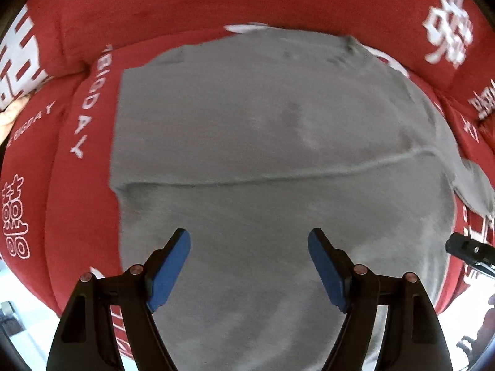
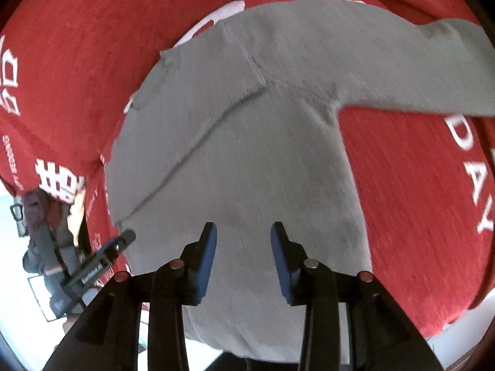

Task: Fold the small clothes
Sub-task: 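Grasp the sleeve cuff nearest the right gripper and lift it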

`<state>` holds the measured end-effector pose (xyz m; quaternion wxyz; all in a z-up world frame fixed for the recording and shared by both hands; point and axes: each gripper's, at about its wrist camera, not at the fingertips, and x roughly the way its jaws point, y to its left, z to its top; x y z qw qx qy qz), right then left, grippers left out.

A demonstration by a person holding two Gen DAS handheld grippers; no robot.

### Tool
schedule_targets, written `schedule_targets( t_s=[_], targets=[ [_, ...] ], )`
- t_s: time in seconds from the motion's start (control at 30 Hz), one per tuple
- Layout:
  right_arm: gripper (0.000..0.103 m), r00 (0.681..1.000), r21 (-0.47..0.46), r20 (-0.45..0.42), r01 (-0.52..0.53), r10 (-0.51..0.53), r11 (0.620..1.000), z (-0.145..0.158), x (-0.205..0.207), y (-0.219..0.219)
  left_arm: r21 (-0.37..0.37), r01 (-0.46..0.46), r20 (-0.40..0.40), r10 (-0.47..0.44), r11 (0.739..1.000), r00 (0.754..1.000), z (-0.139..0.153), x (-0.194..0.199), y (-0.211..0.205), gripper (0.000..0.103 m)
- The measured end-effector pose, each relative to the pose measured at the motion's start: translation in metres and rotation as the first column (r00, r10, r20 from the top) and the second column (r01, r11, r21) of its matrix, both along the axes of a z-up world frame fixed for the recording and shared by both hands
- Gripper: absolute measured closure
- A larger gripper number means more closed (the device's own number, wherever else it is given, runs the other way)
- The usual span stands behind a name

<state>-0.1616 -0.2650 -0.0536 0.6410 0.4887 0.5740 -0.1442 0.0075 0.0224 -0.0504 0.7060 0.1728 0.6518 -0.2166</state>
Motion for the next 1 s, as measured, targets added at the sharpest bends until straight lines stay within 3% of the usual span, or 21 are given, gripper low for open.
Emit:
schedule_targets(
  t_s=[0.27, 0.73, 1.0],
  targets=[
    [0.062, 1.0, -0.001, -0.007, -0.001, 0.001, 1.0, 0.014, -0.032, -0.009, 0.016, 0.128, -0.021, -0.128, 0.992, 0.992, 0.006, -0.044, -0.054, 0.024],
    [0.061, 0.988, -0.048, 0.003, 0.155, -0.155, 0.987, 0.018, -0.097, -0.081, 0.013, 0.222, -0.075, -0.221, 0.975, 0.972, -0.005, -0.092, -0.132, 0.024],
    [0.061, 0.937, -0.084, 0.086, 0.345, -0.338, 0.935, 0.016, -0.141, -0.125, 0.019, 0.28, -0.096, -0.277, 0.96, 0.956, -0.016, -0.106, -0.169, 0.024]
  ],
)
